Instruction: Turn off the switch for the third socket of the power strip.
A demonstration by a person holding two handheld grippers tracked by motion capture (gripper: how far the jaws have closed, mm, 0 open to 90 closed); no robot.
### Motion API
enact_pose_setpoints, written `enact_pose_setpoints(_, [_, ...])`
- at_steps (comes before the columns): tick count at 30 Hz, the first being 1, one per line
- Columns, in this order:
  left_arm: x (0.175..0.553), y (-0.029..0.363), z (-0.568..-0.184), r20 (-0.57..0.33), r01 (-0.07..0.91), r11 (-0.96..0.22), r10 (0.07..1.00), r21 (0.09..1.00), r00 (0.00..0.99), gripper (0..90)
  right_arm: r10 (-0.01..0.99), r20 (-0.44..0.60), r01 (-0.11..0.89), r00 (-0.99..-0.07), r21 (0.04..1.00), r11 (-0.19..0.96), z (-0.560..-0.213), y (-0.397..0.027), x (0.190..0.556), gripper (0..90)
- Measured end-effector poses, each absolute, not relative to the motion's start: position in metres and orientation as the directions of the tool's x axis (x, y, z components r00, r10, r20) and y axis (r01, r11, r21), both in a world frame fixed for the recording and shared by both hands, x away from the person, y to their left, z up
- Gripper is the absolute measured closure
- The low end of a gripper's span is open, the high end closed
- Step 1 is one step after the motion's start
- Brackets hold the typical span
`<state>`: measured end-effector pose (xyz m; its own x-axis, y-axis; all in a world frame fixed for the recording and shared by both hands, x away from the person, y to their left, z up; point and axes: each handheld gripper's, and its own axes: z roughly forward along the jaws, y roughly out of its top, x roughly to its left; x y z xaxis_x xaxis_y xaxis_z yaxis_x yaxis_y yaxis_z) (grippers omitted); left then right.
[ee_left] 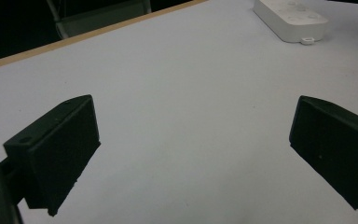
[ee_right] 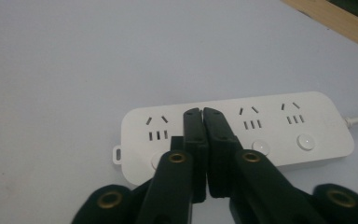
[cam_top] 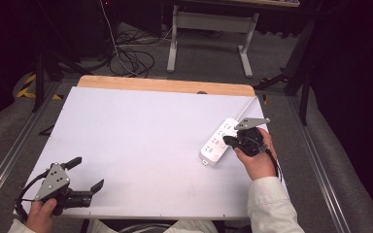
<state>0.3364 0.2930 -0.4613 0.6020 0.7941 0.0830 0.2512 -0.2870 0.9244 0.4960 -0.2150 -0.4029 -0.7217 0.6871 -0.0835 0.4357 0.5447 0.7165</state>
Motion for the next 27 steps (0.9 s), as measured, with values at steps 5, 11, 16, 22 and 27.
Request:
enact_pose_setpoints(5, [0.336, 0.293, -0.461, 0.088, 0.249, -0.292, 0.793, 0.923, 0.603, 1.9, 0.684, -0.096, 0.44, -0.723, 0.699, 0.564, -0.408, -0.213, 0.504, 90.0])
enact_pose_setpoints(11, [0.337, 0.293, -0.461, 0.089, 0.249, -0.293, 0.793, 0.923, 0.603, 1.9, 0.687, -0.101, 0.463, -0.719, 0.669, 0.582, -0.416, -0.211, 0.513, 90.0])
enact_pose_setpoints(16, [0.337, 0.293, -0.461, 0.094, 0.248, -0.299, 0.79, 0.921, 0.606, 1.9, 0.689, -0.097, 0.483, -0.718, 0.642, 0.595, -0.421, -0.209, 0.518, 90.0])
enact_pose_setpoints(22, [0.337, 0.293, -0.461, 0.094, 0.249, -0.3, 0.79, 0.921, 0.606, 1.9, 0.69, -0.098, 0.5, -0.717, 0.616, 0.608, -0.426, -0.207, 0.523, 90.0])
enact_pose_setpoints(27, [0.337, 0.293, -0.461, 0.093, 0.249, -0.3, 0.79, 0.921, 0.606, 1.9, 0.691, -0.096, 0.516, -0.716, 0.594, 0.617, -0.43, -0.205, 0.526, 90.0])
